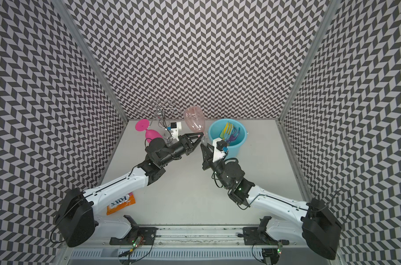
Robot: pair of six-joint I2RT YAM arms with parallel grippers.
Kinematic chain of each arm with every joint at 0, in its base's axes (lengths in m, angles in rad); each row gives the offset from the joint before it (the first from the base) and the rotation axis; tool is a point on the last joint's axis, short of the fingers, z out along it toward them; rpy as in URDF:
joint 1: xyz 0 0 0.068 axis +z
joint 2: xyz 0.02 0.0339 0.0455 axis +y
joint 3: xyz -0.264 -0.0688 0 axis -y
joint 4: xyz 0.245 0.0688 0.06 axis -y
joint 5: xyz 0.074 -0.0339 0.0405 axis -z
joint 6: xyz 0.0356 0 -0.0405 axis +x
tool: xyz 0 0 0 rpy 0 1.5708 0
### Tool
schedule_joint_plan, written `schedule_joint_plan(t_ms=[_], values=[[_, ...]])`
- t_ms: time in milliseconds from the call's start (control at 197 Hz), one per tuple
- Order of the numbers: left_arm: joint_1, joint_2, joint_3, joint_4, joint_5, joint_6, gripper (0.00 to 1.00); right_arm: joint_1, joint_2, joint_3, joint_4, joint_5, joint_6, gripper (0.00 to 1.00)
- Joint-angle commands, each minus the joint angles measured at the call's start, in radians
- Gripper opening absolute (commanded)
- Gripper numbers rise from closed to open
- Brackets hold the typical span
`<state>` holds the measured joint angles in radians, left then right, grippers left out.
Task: Organize the gardening tools
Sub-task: Adjust the gardening tool at the center of the board.
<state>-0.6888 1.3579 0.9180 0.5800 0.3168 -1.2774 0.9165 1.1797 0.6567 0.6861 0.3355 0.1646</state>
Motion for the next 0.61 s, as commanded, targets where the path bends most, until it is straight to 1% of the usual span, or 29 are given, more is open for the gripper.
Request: schedule_joint_plan(t_ms=[0, 30, 76, 122, 147, 208, 238, 289, 324, 385, 436, 517, 603], values=[[-0.014, 0.003, -0.01, 0.062, 0.056, -0.025, 0.06, 0.004, 0.017, 0.036, -0.007, 0.005, 0.0, 0.08], [-0.015, 0.003, -0.01, 0.064, 0.058, -0.025, 0.07, 0.004, 0.017, 0.037, -0.014, 0.004, 0.0, 0.05], [-0.015, 0.0, -0.011, 0.063, 0.058, -0.025, 0.07, 0.004, 0.015, 0.04, -0.021, 0.005, 0.0, 0.04], [-0.015, -0.001, -0.016, 0.065, 0.056, -0.024, 0.1, 0.004, 0.013, 0.044, -0.031, 0.01, 0.002, 0.0], [-0.015, -0.004, -0.017, 0.066, 0.053, -0.023, 0.12, 0.004, 0.012, 0.048, -0.043, 0.012, 0.007, 0.0], [-0.012, -0.011, -0.026, 0.066, 0.048, -0.02, 0.22, 0.004, 0.005, 0.058, -0.067, 0.009, 0.007, 0.0], [-0.011, -0.014, -0.03, 0.067, 0.046, -0.019, 0.25, 0.004, 0.0, 0.061, -0.077, 0.004, 0.009, 0.0], [-0.008, -0.021, -0.04, 0.071, 0.04, -0.015, 0.34, 0.004, -0.012, 0.066, -0.097, -0.011, 0.008, 0.0], [-0.005, -0.027, -0.049, 0.076, 0.038, -0.013, 0.42, 0.004, -0.022, 0.068, -0.112, -0.016, 0.011, 0.0], [-0.001, -0.036, -0.058, 0.083, 0.038, -0.009, 0.53, 0.002, -0.04, 0.069, -0.134, -0.025, 0.017, 0.0], [0.003, -0.042, -0.063, 0.082, 0.038, -0.005, 0.67, 0.0, -0.055, 0.074, -0.155, -0.032, 0.02, 0.0], [0.006, -0.052, -0.07, 0.079, 0.036, 0.011, 0.75, -0.002, -0.076, 0.084, -0.197, -0.05, 0.03, 0.0], [0.011, -0.063, -0.076, 0.072, 0.041, 0.024, 0.79, -0.008, -0.095, 0.096, -0.251, -0.057, 0.049, 0.0]])
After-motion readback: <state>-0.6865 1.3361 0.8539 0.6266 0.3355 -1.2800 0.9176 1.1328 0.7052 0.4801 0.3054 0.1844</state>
